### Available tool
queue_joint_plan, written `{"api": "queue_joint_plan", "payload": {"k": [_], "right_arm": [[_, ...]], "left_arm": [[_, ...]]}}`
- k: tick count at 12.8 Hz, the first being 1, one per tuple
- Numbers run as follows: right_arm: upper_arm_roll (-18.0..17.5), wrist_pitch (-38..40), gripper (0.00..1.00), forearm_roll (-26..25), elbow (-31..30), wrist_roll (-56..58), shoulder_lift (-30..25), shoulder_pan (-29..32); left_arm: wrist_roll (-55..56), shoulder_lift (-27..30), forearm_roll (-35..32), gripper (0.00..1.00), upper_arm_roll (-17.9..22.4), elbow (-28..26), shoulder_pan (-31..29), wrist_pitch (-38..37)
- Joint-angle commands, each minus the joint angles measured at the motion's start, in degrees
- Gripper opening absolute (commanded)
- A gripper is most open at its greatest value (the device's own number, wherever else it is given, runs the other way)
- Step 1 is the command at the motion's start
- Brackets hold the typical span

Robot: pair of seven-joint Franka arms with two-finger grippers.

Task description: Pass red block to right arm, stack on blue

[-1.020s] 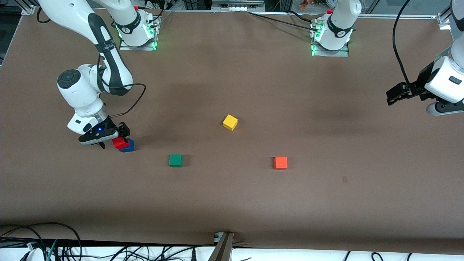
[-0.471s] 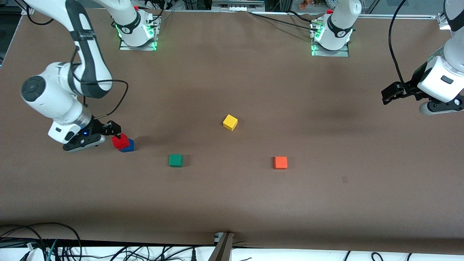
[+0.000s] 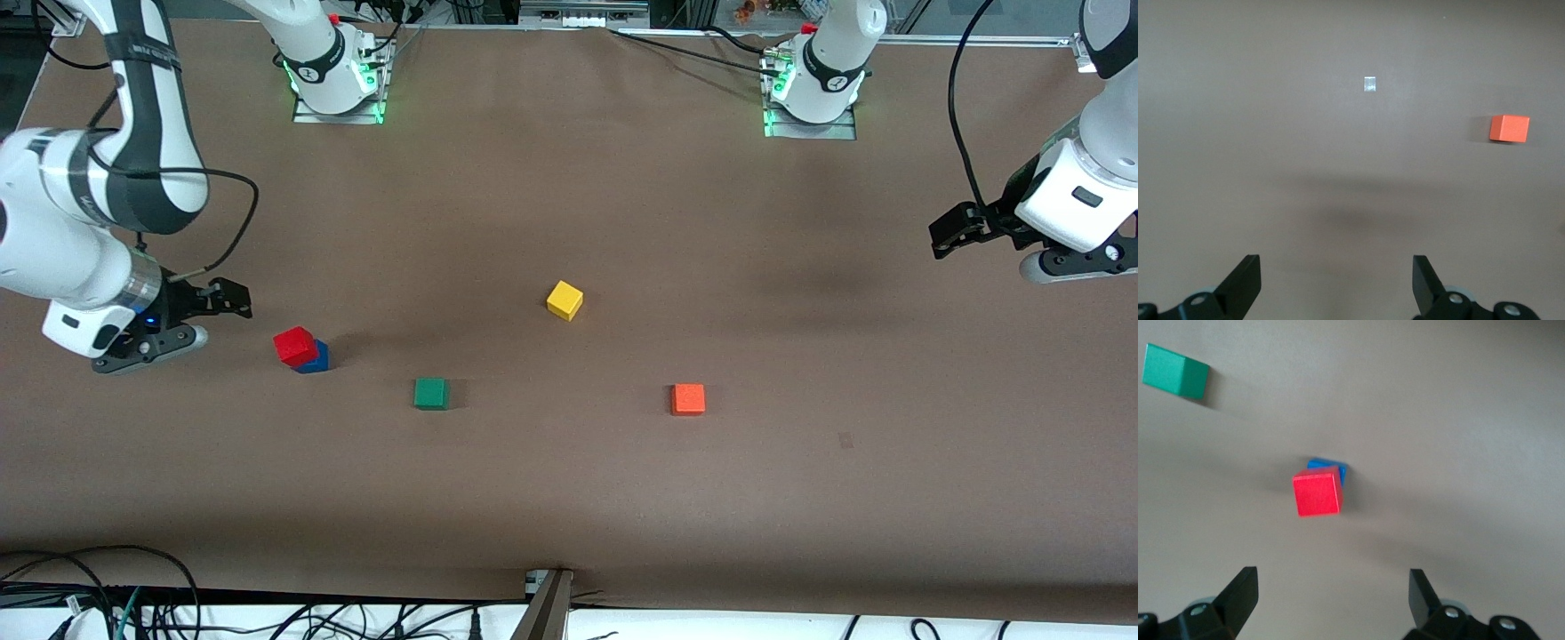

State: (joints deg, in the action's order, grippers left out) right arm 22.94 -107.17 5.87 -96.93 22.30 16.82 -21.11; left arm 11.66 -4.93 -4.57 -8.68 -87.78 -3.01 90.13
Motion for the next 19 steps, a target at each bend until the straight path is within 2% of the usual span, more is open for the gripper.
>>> {"api": "queue_joint_plan", "payload": {"k": [1,4,6,7,8,9,11,12,15,19], "right_arm": [[0.08,10.11,1.00,-2.18,7.87,-3.57,0.75,0.01],[0.70,23.02,1.00,-2.44,17.00,-9.96,0.75,-0.08],[0.70,23.93,1.00,-2.09,17.82,-14.46,-0.21,0.01],[0.18,24.02,1.00,-2.09,17.39,-14.74,-2.48,0.45],[-1.66,24.55,1.00,-2.18,15.82,-15.00,-4.59,0.80],[-5.50,24.73,1.00,-2.53,14.76,-15.18,-6.52,4.02],[-16.56,26.39,1.00,-4.71,14.22,-14.66,-9.51,15.08],[-18.44,26.31,1.00,-6.90,14.05,-14.74,-11.70,16.87],[-19.34,25.00,1.00,-8.06,6.87,-14.48,-19.53,18.46],[-21.10,27.28,1.00,-7.54,6.84,-17.54,-19.99,19.17]], "left_arm": [[-5.75,0.36,5.07,1.00,0.50,0.86,-2.60,0.22],[-5.43,-0.08,5.63,1.00,-0.02,1.04,-3.32,0.31],[-5.33,-0.17,5.36,1.00,-0.02,1.65,-3.41,0.31],[-5.42,-0.17,5.36,1.00,0.15,1.65,-3.49,0.31],[-5.42,-0.17,5.27,1.00,0.24,1.65,-3.50,0.31],[-5.42,-0.17,5.19,1.00,0.33,1.74,-3.41,0.31],[-5.42,-0.26,5.18,1.00,0.33,1.74,-3.32,0.40],[-5.33,-0.35,5.18,1.00,0.16,1.74,-3.32,0.40],[-5.33,-0.61,5.18,1.00,-0.02,1.74,-3.32,1.18],[-5.33,-0.70,5.18,1.00,0.07,1.56,-3.49,1.28]]}}
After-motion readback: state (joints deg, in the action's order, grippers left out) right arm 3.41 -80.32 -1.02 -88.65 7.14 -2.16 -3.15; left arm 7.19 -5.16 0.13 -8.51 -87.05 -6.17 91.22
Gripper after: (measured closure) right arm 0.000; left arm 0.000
